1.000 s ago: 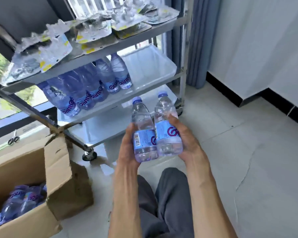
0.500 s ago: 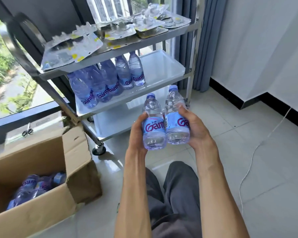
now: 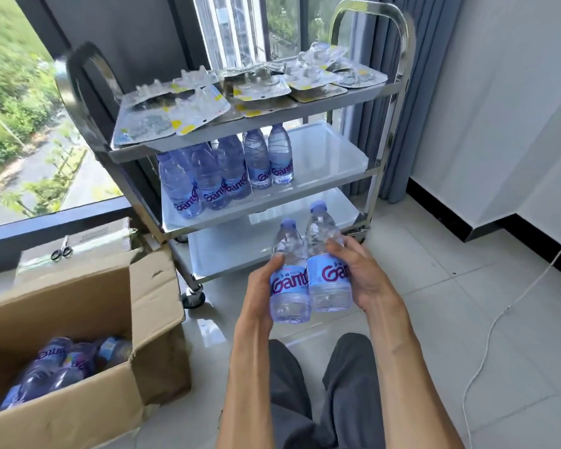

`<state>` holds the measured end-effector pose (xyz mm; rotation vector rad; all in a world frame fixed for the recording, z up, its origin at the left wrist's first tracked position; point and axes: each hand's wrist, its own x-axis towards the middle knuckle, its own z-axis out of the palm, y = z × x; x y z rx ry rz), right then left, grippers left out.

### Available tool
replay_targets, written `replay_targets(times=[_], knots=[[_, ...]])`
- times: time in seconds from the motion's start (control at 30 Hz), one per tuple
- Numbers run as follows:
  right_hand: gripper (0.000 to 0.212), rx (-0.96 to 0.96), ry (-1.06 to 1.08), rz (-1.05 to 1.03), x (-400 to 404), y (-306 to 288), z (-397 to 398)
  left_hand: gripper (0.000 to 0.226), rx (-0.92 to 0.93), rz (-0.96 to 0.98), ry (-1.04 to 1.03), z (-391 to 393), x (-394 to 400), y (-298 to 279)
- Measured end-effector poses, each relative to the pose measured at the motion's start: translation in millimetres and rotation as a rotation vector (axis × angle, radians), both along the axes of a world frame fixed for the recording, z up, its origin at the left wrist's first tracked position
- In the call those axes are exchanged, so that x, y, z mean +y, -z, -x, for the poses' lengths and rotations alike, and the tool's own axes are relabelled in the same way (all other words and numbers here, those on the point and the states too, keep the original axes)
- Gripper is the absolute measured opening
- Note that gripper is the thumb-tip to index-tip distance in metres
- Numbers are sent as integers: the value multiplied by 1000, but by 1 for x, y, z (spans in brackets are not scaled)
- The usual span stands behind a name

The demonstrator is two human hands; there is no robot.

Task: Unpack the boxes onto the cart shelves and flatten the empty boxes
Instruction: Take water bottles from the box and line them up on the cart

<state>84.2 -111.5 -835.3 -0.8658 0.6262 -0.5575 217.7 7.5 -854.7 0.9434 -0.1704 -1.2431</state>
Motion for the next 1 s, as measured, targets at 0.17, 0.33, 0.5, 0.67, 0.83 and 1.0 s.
replay_targets(times=[0.17,0.33,0.5,0.67,0.83,1.0], knots=[[47,10,20,-28,-5,1,-3,60,-78,-78,-63,4,-8,13],[60,160,136,40,-12,11,-2,39,-359,-187,-199,-6,-15,17],[57,304,338,239,-22,16,-21,28,-509,-256,-394,-17,-35,12],[66,280,389,384,-48,19,-60,34,-762,-381,-534,-49,-64,5],[62,412,399,596,-87,20,-119,39,-820,-441,-657,-89,-107,-5],[60,426,393,712,-114,18,-182,40,-902,-481,-763,-128,-156,-20]])
